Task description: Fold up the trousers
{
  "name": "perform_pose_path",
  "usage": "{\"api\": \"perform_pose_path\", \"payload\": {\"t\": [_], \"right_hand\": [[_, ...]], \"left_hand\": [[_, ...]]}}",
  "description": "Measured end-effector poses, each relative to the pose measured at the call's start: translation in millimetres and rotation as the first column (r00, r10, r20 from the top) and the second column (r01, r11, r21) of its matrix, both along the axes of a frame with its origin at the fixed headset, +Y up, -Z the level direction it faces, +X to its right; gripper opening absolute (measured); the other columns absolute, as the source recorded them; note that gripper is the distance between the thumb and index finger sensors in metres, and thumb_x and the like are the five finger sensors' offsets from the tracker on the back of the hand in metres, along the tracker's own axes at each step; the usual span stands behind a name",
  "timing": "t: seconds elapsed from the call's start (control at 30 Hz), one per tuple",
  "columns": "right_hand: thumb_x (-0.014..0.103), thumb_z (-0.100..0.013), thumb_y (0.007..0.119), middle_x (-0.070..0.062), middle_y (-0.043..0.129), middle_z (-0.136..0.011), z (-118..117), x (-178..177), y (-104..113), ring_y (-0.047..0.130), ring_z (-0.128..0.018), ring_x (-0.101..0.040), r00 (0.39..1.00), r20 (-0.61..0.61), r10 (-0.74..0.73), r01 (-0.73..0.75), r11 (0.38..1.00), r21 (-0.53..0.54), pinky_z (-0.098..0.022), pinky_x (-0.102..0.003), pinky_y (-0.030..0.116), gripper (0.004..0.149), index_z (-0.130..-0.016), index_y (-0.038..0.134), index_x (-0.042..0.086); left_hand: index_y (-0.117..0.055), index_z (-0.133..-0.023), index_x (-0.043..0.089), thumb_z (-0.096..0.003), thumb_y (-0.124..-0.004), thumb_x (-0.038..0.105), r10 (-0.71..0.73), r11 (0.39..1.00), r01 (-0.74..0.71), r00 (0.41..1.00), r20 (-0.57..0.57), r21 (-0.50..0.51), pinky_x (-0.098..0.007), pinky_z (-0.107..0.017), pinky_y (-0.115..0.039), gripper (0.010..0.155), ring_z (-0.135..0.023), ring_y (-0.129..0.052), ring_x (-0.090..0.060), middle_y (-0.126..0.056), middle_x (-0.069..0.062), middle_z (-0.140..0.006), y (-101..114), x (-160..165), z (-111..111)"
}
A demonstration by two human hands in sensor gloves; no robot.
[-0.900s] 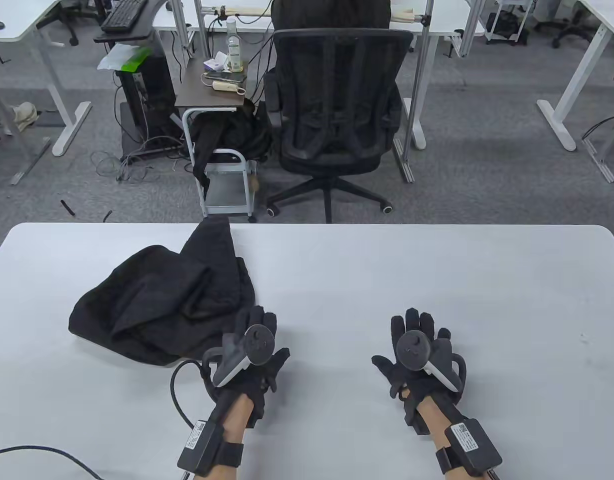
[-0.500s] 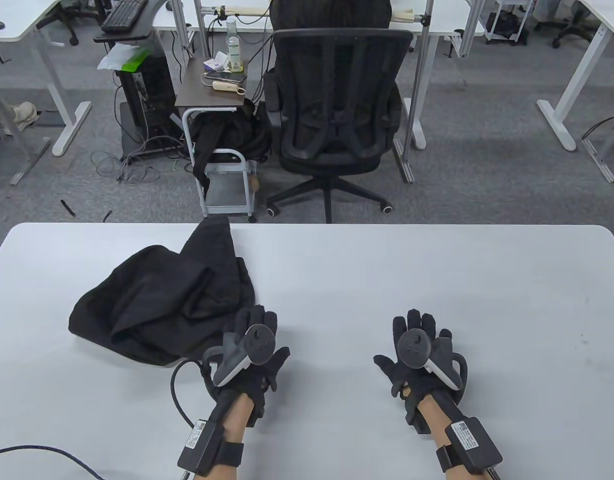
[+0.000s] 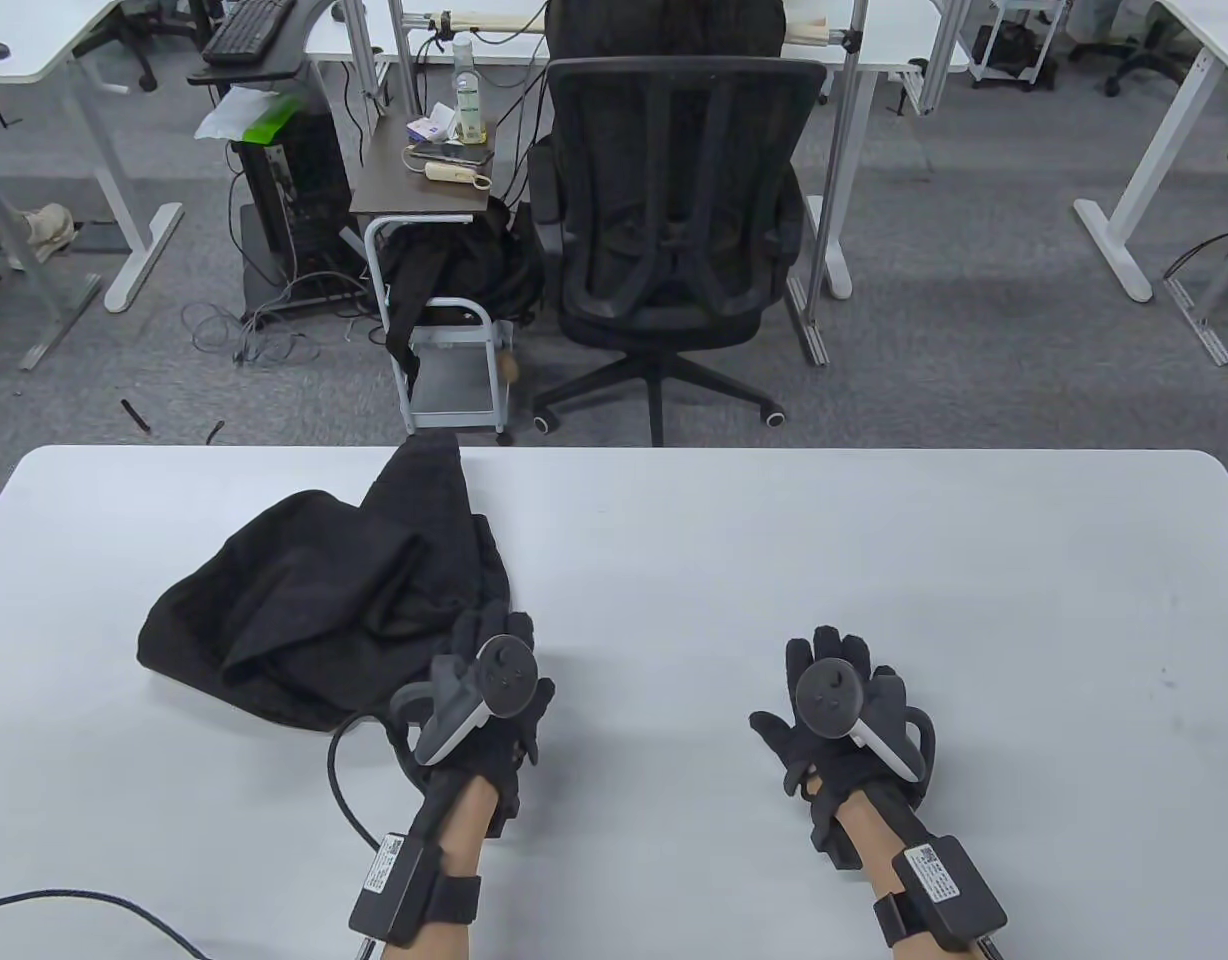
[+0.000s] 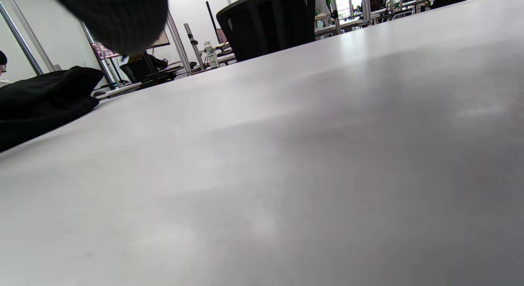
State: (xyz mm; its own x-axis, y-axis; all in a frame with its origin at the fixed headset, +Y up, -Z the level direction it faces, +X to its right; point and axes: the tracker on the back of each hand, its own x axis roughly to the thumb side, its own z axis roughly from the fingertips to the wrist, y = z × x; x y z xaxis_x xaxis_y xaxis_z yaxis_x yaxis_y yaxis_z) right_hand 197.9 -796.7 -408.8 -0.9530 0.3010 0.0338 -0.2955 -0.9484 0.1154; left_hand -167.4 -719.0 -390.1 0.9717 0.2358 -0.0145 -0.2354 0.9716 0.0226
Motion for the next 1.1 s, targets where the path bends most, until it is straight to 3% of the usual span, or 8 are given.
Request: {"api": "perform_pose_path", "payload": {"t": [0.13,0.3,0.53,0.67,0.77,0.83,1.0,1.1], "right_hand": [[0.062,-0.044,0.067,-0.013,0.018,-0.116,0,1,1,0.021,-0.107,-0.045,1.000,-0.003,-0.018,0.018,1.000,0.017,-0.074,-0.067,0.026,0.085,-0.110,0.032,0.021],[0.061,-0.044,0.068,-0.013,0.019,-0.116,0,0,-1,0.024,-0.107,-0.046,0.999,-0.011,-0.030,0.030,1.000,-0.010,-0.074,-0.067,0.029,0.085,-0.110,0.033,0.020],[0.061,-0.045,0.068,-0.014,0.021,-0.116,2,-1,1,0.027,-0.106,-0.047,0.999,-0.024,-0.042,0.042,0.999,-0.010,-0.074,-0.066,0.034,0.084,-0.110,0.034,0.019],[0.061,-0.045,0.068,-0.014,0.021,-0.116,0,-1,-1,0.028,-0.106,-0.047,0.999,-0.021,-0.042,0.041,0.999,-0.030,-0.074,-0.067,0.035,0.084,-0.110,0.034,0.019],[0.061,-0.045,0.068,-0.014,0.021,-0.116,-2,0,-3,0.029,-0.106,-0.047,0.999,-0.016,-0.040,0.039,0.998,-0.039,-0.073,-0.067,0.036,0.084,-0.110,0.034,0.019],[0.061,-0.045,0.068,-0.014,0.022,-0.115,-3,1,-4,0.031,-0.106,-0.048,0.999,-0.011,-0.042,0.042,0.998,-0.045,-0.073,-0.067,0.037,0.084,-0.110,0.035,0.019],[0.060,-0.045,0.068,-0.015,0.022,-0.115,-5,1,-5,0.033,-0.106,-0.048,0.999,-0.006,-0.043,0.043,0.998,-0.053,-0.073,-0.067,0.038,0.084,-0.110,0.035,0.019],[0.060,-0.045,0.068,-0.015,0.023,-0.115,-4,1,-6,0.033,-0.106,-0.048,0.999,-0.001,-0.041,0.041,0.997,-0.059,-0.073,-0.067,0.039,0.084,-0.110,0.036,0.019]], "left_hand": [[-0.039,-0.110,0.029,-0.0489,-0.081,0.050,0.063,0.996,-0.057,0.995,-0.081,0.070,-0.060,-0.080,-0.038,0.076,-0.115,-0.033,-0.037,-0.034,-0.003,-0.124,18,-24,-2],[-0.035,-0.110,0.030,-0.0493,-0.080,0.052,0.082,0.997,-0.080,0.985,-0.148,0.023,-0.060,-0.080,-0.035,0.078,-0.115,-0.027,-0.036,-0.029,-0.001,-0.125,29,-49,-22],[-0.026,-0.110,0.033,-0.0482,-0.078,0.058,-0.120,0.985,0.074,0.943,-0.310,-0.155,-0.062,-0.080,-0.032,0.085,-0.116,-0.020,-0.037,-0.021,0.000,-0.125,26,-100,-58],[-0.016,-0.109,0.037,-0.0465,-0.077,0.067,-0.082,0.940,-0.076,0.897,-0.434,-0.334,-0.067,-0.079,-0.025,0.092,-0.115,-0.010,-0.039,-0.011,0.000,-0.125,0,-134,-66],[-0.010,-0.108,0.041,-0.0443,-0.078,0.072,-0.063,0.869,-0.153,0.909,-0.413,-0.471,-0.068,-0.077,-0.016,0.098,-0.115,-0.006,-0.038,-0.007,0.002,-0.125,-28,-134,-71],[-0.011,-0.107,0.040,-0.0446,-0.079,0.068,-0.049,0.889,-0.126,0.929,-0.366,-0.439,-0.070,-0.077,-0.018,0.097,-0.115,-0.010,-0.039,-0.009,0.002,-0.125,-43,-127,-74],[-0.012,-0.107,0.040,-0.0450,-0.080,0.065,-0.037,0.897,-0.076,0.968,-0.246,-0.436,-0.069,-0.077,-0.016,0.095,-0.116,-0.011,-0.038,-0.010,0.004,-0.125,-45,-106,-78],[-0.014,-0.107,0.042,-0.0445,-0.081,0.064,-0.043,0.902,-0.007,0.994,-0.105,-0.431,-0.068,-0.078,-0.016,0.094,-0.116,-0.011,-0.036,-0.011,0.006,-0.125,-46,-78,-81]]}}
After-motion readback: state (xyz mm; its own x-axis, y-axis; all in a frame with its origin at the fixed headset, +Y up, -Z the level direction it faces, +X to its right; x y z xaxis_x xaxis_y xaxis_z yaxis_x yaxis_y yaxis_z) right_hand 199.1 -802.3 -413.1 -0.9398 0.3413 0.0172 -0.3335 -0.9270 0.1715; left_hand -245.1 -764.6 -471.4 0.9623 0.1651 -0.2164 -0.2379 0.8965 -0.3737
